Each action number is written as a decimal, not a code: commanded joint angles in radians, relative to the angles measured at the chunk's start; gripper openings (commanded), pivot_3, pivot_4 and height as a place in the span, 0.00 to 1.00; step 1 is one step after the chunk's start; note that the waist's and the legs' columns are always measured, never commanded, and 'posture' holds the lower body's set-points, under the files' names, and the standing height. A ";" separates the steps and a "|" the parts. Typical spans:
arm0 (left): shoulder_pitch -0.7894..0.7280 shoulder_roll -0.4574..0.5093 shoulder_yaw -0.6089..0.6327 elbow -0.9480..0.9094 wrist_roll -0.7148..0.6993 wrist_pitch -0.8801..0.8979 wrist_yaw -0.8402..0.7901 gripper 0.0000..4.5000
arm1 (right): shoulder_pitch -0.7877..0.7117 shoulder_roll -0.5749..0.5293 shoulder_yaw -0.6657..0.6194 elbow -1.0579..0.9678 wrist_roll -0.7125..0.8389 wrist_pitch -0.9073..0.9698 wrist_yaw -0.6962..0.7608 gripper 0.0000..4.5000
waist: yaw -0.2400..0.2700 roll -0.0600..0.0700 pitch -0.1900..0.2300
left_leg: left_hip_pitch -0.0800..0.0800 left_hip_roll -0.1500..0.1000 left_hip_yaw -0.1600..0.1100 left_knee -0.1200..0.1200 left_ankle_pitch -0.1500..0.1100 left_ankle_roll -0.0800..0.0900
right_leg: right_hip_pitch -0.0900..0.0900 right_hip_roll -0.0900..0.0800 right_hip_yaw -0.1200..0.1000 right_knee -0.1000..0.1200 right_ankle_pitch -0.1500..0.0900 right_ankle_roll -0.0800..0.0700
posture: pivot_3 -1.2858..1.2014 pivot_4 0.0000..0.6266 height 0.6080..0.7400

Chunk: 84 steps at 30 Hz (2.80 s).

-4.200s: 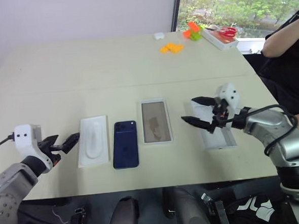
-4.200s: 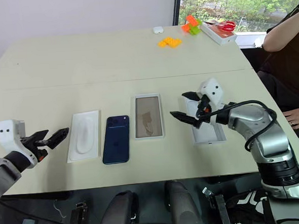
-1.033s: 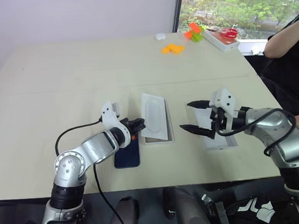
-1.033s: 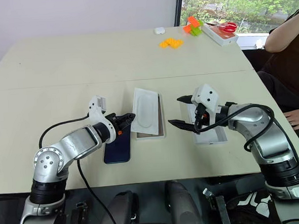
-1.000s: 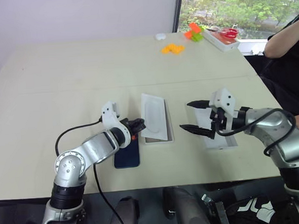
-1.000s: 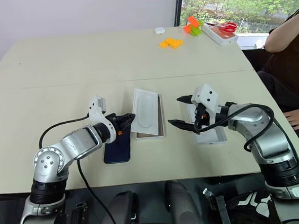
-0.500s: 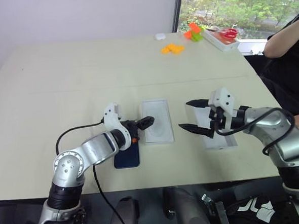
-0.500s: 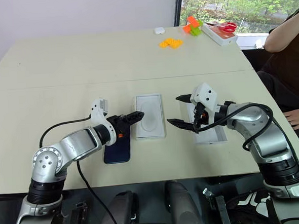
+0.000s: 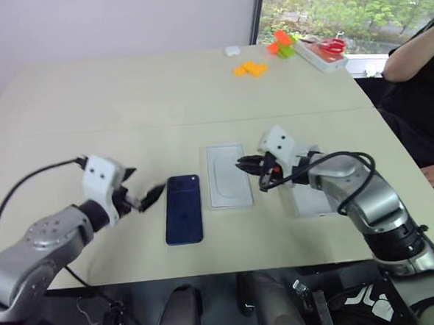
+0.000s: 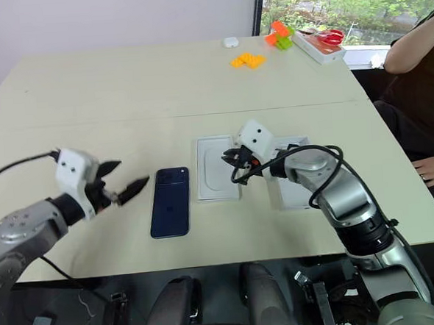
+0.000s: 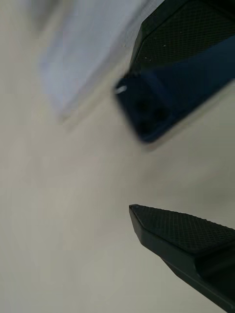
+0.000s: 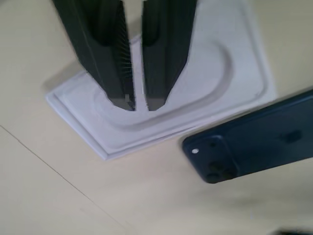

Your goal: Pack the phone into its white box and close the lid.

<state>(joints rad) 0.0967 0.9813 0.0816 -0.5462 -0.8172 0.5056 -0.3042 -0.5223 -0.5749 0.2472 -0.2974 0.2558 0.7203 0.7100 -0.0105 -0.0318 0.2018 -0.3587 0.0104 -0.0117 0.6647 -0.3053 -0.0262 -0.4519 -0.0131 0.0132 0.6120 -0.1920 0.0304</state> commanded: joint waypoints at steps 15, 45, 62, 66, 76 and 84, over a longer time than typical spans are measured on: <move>0.177 -0.090 0.042 -0.114 0.170 -0.133 -0.404 1.00 | -0.112 0.025 0.181 -0.088 -0.042 0.345 -0.025 0.00 | -0.010 0.000 0.000 | -0.011 0.002 0.001 0.001 0.000 0.001 | -0.012 0.002 0.001 0.003 0.001 0.001 | 0.52 0.24 1.00; 0.030 -0.283 0.320 -0.028 -0.207 0.303 -0.039 1.00 | -0.098 0.063 0.141 -0.081 -0.086 0.085 0.003 0.00 | -0.011 -0.001 -0.001 | -0.007 0.003 0.000 0.003 0.000 0.001 | -0.010 0.003 0.000 0.006 0.005 0.006 | 0.52 0.24 1.00; -0.126 -0.126 0.252 0.195 -0.732 0.776 0.315 1.00 | -0.258 0.146 0.389 -0.073 -0.151 0.239 0.034 0.00 | -0.012 -0.001 -0.001 | 0.001 0.003 0.002 0.002 0.000 0.001 | -0.006 0.003 0.002 0.011 0.006 0.002 | 0.52 0.24 1.00; -0.129 -0.124 0.235 0.192 -0.753 0.759 0.340 1.00 | -0.294 0.167 0.449 -0.010 -0.204 0.258 0.011 0.00 | -0.009 -0.002 -0.001 | 0.001 0.002 0.002 0.002 0.000 0.001 | -0.006 0.003 0.002 0.011 0.005 -0.001 | 0.52 0.24 1.00; -0.126 -0.121 0.204 0.186 -0.803 0.712 0.377 1.00 | -0.304 0.106 0.521 -0.006 -0.281 0.280 0.047 0.00 | -0.004 -0.002 -0.002 | 0.001 0.000 0.003 0.002 0.000 0.001 | -0.004 0.001 0.003 0.010 0.005 -0.001 | 0.52 0.24 1.00; -0.143 -0.125 0.168 0.204 -0.853 0.683 0.401 1.00 | -0.325 0.094 0.568 0.012 -0.332 0.261 0.078 0.00 | -0.005 -0.003 -0.002 | 0.002 0.000 0.003 0.002 0.000 0.001 | -0.004 0.001 0.003 0.009 0.004 -0.001 | 0.52 0.24 1.00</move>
<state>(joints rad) -0.0436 0.8561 0.2560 -0.3403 -1.6413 1.1963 0.0928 -0.8364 -0.4692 0.7994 -0.2912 -0.0568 0.9813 0.7790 -0.0152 -0.0344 0.2000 -0.3572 0.0107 -0.0091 0.6670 -0.3054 -0.0253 -0.4555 -0.0121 0.0164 0.6206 -0.1876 0.0294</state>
